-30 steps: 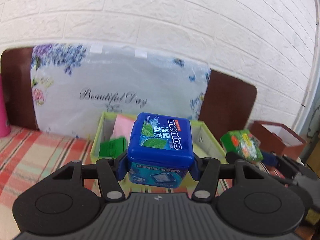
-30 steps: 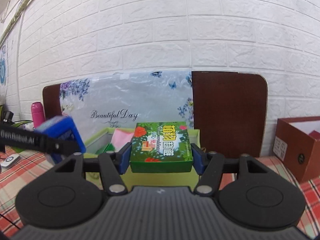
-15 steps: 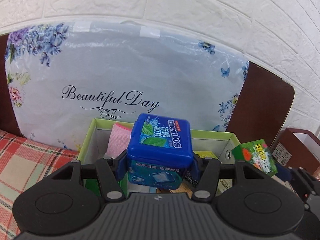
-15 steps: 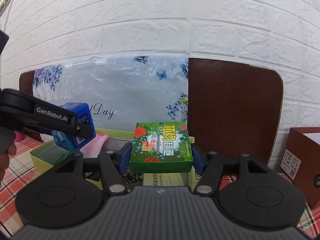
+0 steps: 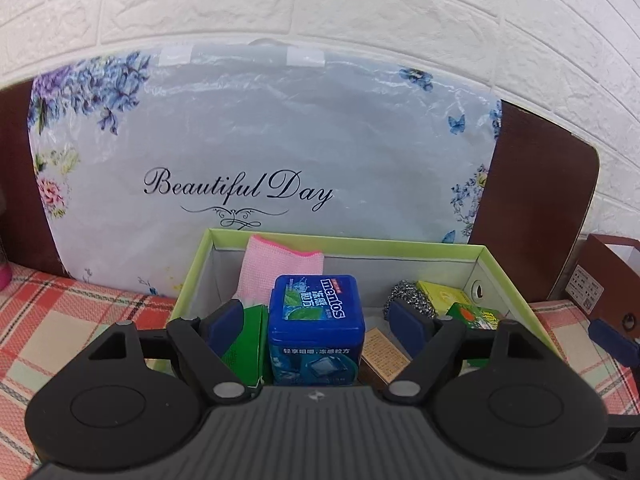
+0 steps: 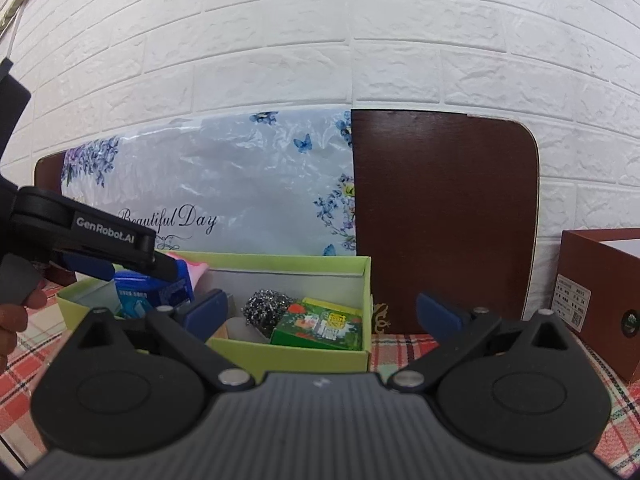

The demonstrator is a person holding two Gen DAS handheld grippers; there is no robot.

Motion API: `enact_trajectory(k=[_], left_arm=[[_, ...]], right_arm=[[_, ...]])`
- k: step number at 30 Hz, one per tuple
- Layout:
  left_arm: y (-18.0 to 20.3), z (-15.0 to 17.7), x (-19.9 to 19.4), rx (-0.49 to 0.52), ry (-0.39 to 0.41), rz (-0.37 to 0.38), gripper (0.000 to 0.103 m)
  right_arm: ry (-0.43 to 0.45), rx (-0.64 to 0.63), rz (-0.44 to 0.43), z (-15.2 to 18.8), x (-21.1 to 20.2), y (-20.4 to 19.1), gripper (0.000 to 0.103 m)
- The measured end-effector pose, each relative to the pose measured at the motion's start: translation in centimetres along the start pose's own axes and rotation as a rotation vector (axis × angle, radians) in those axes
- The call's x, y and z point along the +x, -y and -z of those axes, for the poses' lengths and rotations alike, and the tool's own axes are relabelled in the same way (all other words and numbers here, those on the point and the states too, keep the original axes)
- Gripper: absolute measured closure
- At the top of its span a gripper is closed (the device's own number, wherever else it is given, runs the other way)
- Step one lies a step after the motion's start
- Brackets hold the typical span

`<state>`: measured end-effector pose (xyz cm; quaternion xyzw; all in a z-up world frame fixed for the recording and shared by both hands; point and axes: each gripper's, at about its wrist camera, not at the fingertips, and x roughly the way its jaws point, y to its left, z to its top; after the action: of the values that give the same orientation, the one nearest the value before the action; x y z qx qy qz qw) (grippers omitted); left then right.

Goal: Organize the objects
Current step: 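Carry mentos tin with left gripper while right carries candy box into green box, then grasp white pink-cuffed glove with right gripper and lift it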

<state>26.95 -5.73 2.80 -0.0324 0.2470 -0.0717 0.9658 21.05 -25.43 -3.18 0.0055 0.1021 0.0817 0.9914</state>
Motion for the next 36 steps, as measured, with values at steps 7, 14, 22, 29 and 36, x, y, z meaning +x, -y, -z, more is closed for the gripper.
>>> enact_trajectory(k=[7,14,22,29,36], left_arm=[[0.1,0.4,-2.6,-0.002,0.002,0.002,0.020],[0.3,2.1,-6.5,0.008,-0.002,0.023,0.020],[0.0,6.2,-10.9,-0.006,-0.022,0.065,0.020],[-0.3,10.6,-13.5,-0.057,-0.037,0.084,0.020],[-1.7,13.1,-14.8,-0.105,0.010,0.028,0.020]], right_arm=[[0.011,0.036,-0.018,-0.3,-2.8,0.0,0.000],[-0.018,0.054,-0.023,0.3,-6.1,-0.8,0.000],[-0.072,0.038,-0.040,3.1,-9.9,-2.5,0.000],[-0.113,0.022,-0.036,5.1,-11.5,-3.6,0.000],[-0.207,0.047,-0.049,6.4,-11.0,-3.9,0.000]])
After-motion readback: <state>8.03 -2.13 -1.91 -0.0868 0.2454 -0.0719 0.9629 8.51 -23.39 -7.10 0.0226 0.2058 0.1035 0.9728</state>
